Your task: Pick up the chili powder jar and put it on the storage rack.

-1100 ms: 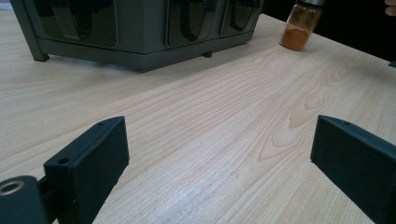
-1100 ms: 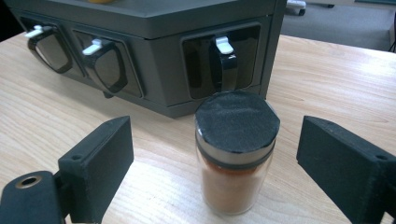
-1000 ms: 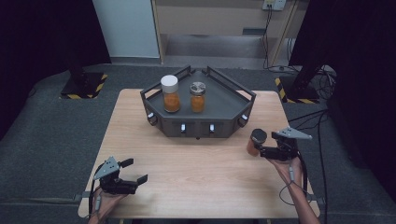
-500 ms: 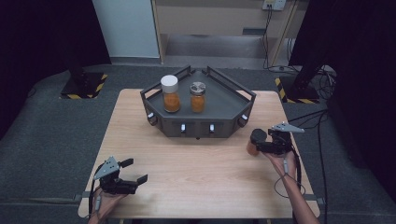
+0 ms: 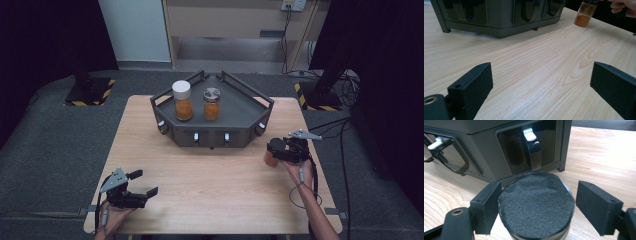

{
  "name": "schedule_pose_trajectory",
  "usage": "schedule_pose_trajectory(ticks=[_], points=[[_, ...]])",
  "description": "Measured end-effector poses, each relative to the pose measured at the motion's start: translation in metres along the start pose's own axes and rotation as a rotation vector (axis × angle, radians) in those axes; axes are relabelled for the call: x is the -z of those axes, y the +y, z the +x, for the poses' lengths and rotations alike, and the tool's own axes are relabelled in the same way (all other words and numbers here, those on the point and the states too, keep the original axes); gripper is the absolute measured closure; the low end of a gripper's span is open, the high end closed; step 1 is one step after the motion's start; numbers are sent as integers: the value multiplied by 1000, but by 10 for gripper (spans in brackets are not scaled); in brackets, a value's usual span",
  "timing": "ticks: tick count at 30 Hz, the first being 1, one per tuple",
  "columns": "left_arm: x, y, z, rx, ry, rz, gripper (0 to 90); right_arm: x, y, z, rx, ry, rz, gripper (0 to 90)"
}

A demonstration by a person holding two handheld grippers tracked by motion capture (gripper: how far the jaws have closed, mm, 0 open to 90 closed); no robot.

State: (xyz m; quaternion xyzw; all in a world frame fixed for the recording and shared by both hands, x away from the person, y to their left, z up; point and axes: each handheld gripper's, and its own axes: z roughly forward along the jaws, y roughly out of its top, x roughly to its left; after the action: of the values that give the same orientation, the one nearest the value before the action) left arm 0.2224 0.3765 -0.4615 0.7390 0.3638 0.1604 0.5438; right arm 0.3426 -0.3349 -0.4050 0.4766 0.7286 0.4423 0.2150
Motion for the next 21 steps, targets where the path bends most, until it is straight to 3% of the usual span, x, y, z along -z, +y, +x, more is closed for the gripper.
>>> schedule_pose_trajectory(ticks=[7,21], points=[[0,0,0,0,-1,0,36,-2,-3,5,33,-8,-6,332],[0,0,0,2,0,-2,36,-2,-1,12,65,-32,-2,348]])
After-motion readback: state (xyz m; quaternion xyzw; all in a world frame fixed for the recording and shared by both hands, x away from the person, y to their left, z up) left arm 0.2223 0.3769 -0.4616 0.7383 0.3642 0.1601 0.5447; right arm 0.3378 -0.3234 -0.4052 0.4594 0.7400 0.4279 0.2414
